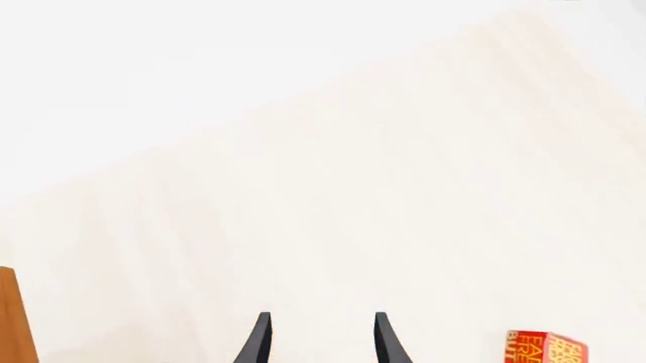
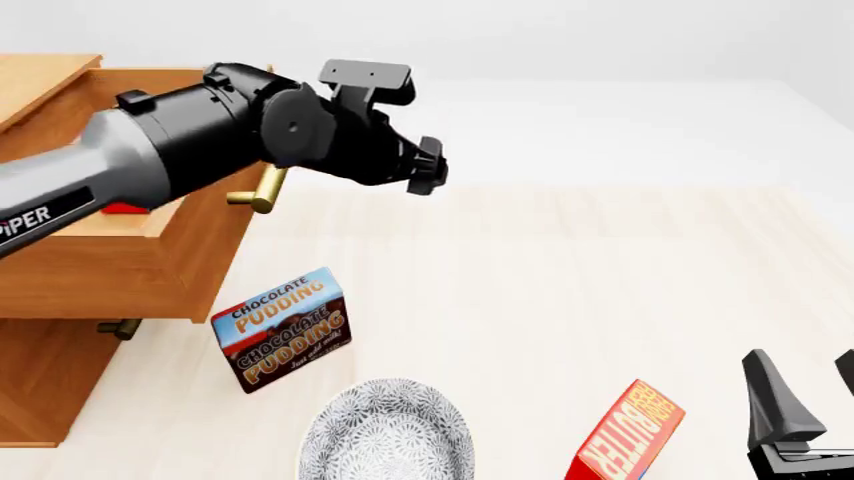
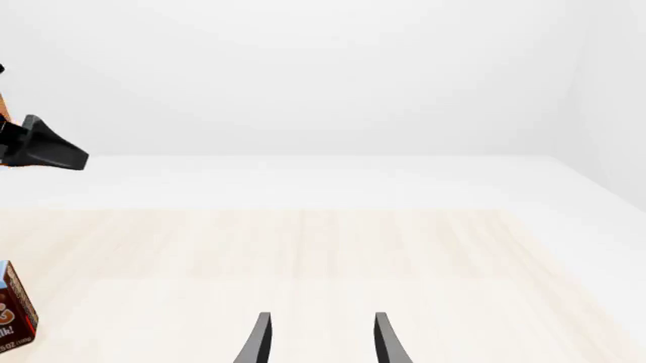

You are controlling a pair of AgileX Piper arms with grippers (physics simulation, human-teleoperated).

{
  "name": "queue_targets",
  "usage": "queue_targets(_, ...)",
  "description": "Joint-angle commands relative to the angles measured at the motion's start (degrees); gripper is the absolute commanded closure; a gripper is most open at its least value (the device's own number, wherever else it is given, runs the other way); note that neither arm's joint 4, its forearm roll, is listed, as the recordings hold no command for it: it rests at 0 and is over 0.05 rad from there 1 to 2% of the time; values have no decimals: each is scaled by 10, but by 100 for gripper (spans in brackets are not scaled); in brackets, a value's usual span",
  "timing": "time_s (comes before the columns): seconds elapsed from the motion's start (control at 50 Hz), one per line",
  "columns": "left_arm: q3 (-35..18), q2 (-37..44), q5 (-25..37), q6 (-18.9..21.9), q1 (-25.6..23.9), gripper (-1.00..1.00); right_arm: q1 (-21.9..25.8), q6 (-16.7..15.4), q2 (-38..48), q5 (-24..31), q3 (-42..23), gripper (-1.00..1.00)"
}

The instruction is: Put the butter at the front in the top drawer of the cabinet and close it.

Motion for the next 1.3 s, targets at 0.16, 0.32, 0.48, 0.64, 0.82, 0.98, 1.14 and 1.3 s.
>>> queue_targets(0.16,47,32,-61,-31,19,-100,0,0,-2,1,1,-100)
queue_targets(0.32,58,29,-69,-27,42,-100,0,0,-2,1,1,-100)
queue_targets(0.48,70,25,-72,-21,62,-100,0,0,-2,1,1,-100)
queue_targets(0.64,84,13,-72,-17,85,-100,0,0,-2,1,1,-100)
queue_targets(0.82,97,10,-79,-18,99,-100,0,0,-2,1,1,-100)
queue_targets(0.98,104,5,-78,-19,111,-100,0,0,-2,1,1,-100)
queue_targets(1.14,118,-5,-80,-14,129,-100,0,0,-2,1,1,-100)
queue_targets(1.3,134,-14,-85,-11,146,-100,0,0,-2,1,1,-100)
